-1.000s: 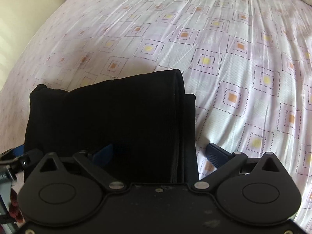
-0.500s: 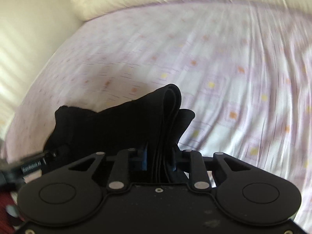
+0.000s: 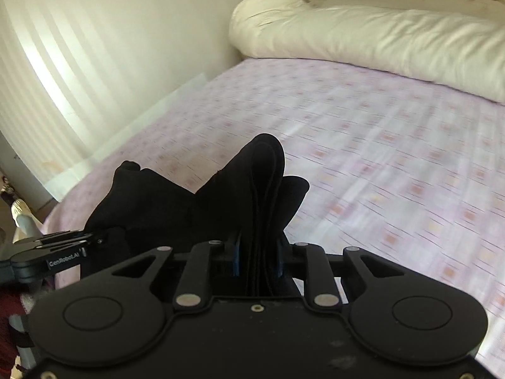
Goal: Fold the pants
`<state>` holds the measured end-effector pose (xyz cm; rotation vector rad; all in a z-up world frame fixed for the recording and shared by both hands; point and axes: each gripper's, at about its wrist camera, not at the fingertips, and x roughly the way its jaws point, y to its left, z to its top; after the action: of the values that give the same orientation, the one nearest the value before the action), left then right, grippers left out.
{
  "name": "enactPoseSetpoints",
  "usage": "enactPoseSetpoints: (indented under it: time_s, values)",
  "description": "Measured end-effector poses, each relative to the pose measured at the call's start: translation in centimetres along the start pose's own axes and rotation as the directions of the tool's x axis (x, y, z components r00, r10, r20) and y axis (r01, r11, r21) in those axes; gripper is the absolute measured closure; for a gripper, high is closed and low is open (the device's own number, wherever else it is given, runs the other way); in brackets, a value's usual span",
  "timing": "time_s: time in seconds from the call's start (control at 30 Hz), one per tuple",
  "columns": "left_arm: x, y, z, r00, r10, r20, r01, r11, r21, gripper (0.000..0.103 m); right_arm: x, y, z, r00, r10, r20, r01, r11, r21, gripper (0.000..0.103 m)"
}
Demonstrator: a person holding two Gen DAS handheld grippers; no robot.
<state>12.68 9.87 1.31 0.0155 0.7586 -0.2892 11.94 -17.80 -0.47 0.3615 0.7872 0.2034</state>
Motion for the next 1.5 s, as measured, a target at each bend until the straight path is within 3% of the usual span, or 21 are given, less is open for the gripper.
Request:
enactPoseSetpoints:
  time_s: [0.07, 0.17, 0.2, 0.27, 0.37, 0.43, 0.57, 0.67, 0.73, 0.83, 0.97, 1.1, 1.3, 1.5]
  values:
    - [2.9, 1.5, 0.5, 0.998, 0.02, -0.057, -0.021, 1.0, -0.019, 0.07, 2.3, 0.2, 0.8, 1.0, 0.005, 0.0, -0.005, 1.0, 0.008, 0.081]
    - [6.2, 4.4, -0.6, 0.986, 0.116, -0.121, -0.128, 0.987, -0.097, 0.072, 6.8, -1.2, 0.8, 0.998, -0.06, -0.031, 0.061, 0.998, 0.028, 0.079]
    - [6.9, 5.0, -1.1, 0.977, 0.163, -0.135, -0.177, 0.979, -0.099, 0.072, 8.6, -2.3, 0.5, 0.991, -0.11, -0.076, 0.114, 0.992, 0.059, 0.073]
    - [7.0, 5.8, -1.8, 0.972, 0.186, -0.141, -0.2, 0.975, -0.095, 0.072, 10.7, -4.3, -0.3, 0.969, -0.213, -0.126, 0.221, 0.974, 0.056, 0.068]
    - [5.5, 6.0, -2.4, 0.974, 0.195, -0.114, -0.208, 0.972, -0.111, 0.072, 9.5, -4.8, -0.5, 0.973, -0.223, -0.059, 0.227, 0.971, 0.073, 0.06]
    - [4.3, 5.2, -2.7, 0.978, 0.194, -0.078, -0.202, 0.972, -0.121, 0.072, 7.4, -3.7, -0.9, 0.968, -0.248, 0.048, 0.246, 0.969, 0.036, 0.058]
    - [3.1, 2.8, -3.5, 0.982, 0.19, -0.006, -0.19, 0.977, -0.094, 0.071, 4.5, 0.2, -3.0, 0.971, -0.174, 0.163, 0.19, 0.977, -0.093, 0.059]
    - [4.2, 1.4, -4.7, 0.981, 0.193, -0.022, -0.194, 0.98, -0.053, 0.071, 3.8, 1.5, -5.8, 0.977, -0.153, 0.147, 0.178, 0.969, -0.172, 0.06]
    - [5.7, 1.1, -5.9, 0.977, 0.2, -0.079, -0.204, 0.978, -0.049, 0.071, 4.5, 1.0, -7.3, 0.979, -0.182, 0.088, 0.195, 0.964, -0.18, 0.064]
    - [6.0, 1.5, -6.6, 0.976, 0.207, -0.067, -0.211, 0.975, -0.074, 0.069, 5.0, 0.2, -9.3, 0.981, -0.176, 0.08, 0.189, 0.961, -0.202, 0.07]
    - [4.4, 1.0, -5.2, 0.973, 0.205, -0.102, -0.213, 0.974, -0.078, 0.071, 4.3, 0.6, -7.8, 0.983, -0.177, 0.048, 0.183, 0.97, -0.162, 0.069]
    - [1.4, -1.3, -5.5, 0.979, 0.195, -0.063, -0.198, 0.979, -0.053, 0.071, 1.2, 1.4, -7.5, 0.985, -0.157, 0.075, 0.163, 0.983, -0.087, 0.048]
    - [-2.7, -4.8, -6.5, 0.982, 0.186, -0.041, -0.187, 0.981, -0.05, 0.07, -2.7, 4.2, -8.1, 0.985, -0.158, 0.068, 0.164, 0.983, -0.081, 0.025]
    - [-5.5, -7.5, -7.8, 0.979, 0.201, -0.022, -0.202, 0.979, -0.04, 0.068, -5.5, 5.5, -9.7, 0.974, -0.21, 0.089, 0.218, 0.97, -0.103, 0.015]
